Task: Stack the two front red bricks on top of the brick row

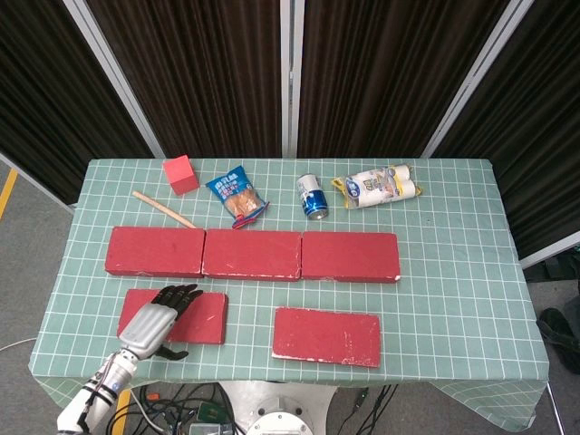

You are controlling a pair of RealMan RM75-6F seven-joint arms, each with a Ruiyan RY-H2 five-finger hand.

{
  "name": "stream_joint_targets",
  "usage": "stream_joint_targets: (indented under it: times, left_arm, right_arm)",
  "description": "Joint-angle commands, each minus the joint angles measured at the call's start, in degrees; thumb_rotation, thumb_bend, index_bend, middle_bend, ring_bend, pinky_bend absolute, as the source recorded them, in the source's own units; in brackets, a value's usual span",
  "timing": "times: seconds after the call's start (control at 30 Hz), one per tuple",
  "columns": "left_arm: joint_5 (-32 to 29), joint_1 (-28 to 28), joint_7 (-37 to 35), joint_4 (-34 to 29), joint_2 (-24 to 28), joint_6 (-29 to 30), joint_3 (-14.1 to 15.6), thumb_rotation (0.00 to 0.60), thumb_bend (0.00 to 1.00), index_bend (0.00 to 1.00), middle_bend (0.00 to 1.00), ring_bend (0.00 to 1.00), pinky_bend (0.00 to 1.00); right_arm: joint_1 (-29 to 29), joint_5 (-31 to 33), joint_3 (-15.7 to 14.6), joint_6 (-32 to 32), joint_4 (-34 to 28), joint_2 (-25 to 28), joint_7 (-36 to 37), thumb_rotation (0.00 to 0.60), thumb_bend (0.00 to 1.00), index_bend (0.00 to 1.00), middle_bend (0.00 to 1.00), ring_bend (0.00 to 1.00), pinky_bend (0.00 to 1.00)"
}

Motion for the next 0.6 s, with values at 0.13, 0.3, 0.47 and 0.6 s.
stream_joint_targets:
  times: [0.13, 0.3, 0.47, 0.6]
  left_arm:
    - [-6.7, -2.6, 4.6, 0.4, -2.3, -2.2, -1.0, 0.600, 0.02, 0.02, 0.00, 0.00, 0.00]
    - [-11.4, -4.7, 8.6, 0.8, -4.1, -2.6, -1.8, 0.600, 0.02, 0.02, 0.00, 0.00, 0.00]
    - [-16.4, -6.4, 14.5, 0.3, -5.4, -0.6, -2.3, 0.600, 0.02, 0.02, 0.00, 0.00, 0.00]
    - [-21.6, -7.9, 19.2, -1.1, -5.5, 0.7, -2.1, 0.600, 0.02, 0.02, 0.00, 0.00, 0.00]
  right_arm:
    - [0.0, 0.4, 0.0, -0.5, 1.2, -0.5, 1.0, 0.600, 0.00, 0.00, 0.00, 0.00, 0.00]
    - [0.1, 1.0, 0.0, -1.5, 2.1, -0.7, 1.8, 0.600, 0.00, 0.00, 0.00, 0.00, 0.00]
    - [-0.2, 1.3, 0.0, -1.5, 3.1, -0.6, 2.9, 0.600, 0.00, 0.00, 0.00, 0.00, 0.00]
    - [-0.5, 2.2, 0.4, -1.5, 4.6, -0.7, 4.8, 0.600, 0.00, 0.00, 0.00, 0.00, 0.00]
